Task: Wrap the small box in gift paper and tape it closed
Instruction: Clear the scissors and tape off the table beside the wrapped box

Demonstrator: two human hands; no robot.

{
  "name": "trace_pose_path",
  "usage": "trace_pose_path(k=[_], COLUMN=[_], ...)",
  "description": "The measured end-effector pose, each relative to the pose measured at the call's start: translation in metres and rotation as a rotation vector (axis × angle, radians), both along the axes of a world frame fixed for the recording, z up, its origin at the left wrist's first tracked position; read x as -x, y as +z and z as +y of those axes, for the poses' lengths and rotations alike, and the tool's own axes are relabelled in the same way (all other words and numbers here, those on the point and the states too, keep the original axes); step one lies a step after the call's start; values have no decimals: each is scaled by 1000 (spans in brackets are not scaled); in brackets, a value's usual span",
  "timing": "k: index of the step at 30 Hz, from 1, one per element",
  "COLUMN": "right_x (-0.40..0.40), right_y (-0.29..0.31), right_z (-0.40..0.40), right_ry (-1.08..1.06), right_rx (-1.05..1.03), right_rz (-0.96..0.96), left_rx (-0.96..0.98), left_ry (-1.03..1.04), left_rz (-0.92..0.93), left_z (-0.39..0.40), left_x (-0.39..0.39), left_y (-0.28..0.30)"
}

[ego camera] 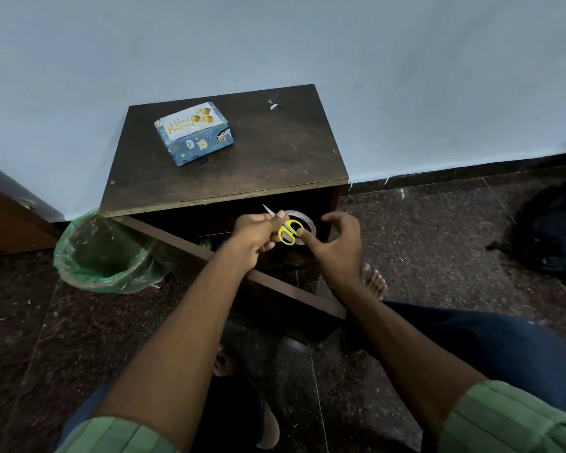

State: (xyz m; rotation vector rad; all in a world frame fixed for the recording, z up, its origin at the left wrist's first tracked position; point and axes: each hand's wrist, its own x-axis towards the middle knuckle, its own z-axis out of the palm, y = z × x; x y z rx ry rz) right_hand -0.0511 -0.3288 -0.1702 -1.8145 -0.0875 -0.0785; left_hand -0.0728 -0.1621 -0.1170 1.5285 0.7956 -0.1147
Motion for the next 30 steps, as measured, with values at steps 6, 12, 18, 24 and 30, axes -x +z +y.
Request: trace_pose_path(k=[6, 12, 18, 24, 30], right_x=[0, 9, 6, 4, 2], right_y=[11, 11, 15, 15, 8], right_z=[0, 5, 3, 6, 4], right_ry=[-13, 94, 29, 16, -2], right_rx=[-722, -595, -682, -675, -664], right_rz=[759, 739, 726, 685, 735], left_rx=[-98, -215, -172, -175, -176], left_ry=[-45, -44, -48, -20, 4], left_rz=[-47, -19, -46, -40, -22], left_z=[-3, -4, -5, -5, -6], left_x=[-1, 4, 4, 4, 5], left_y=[1, -4, -1, 0, 1])
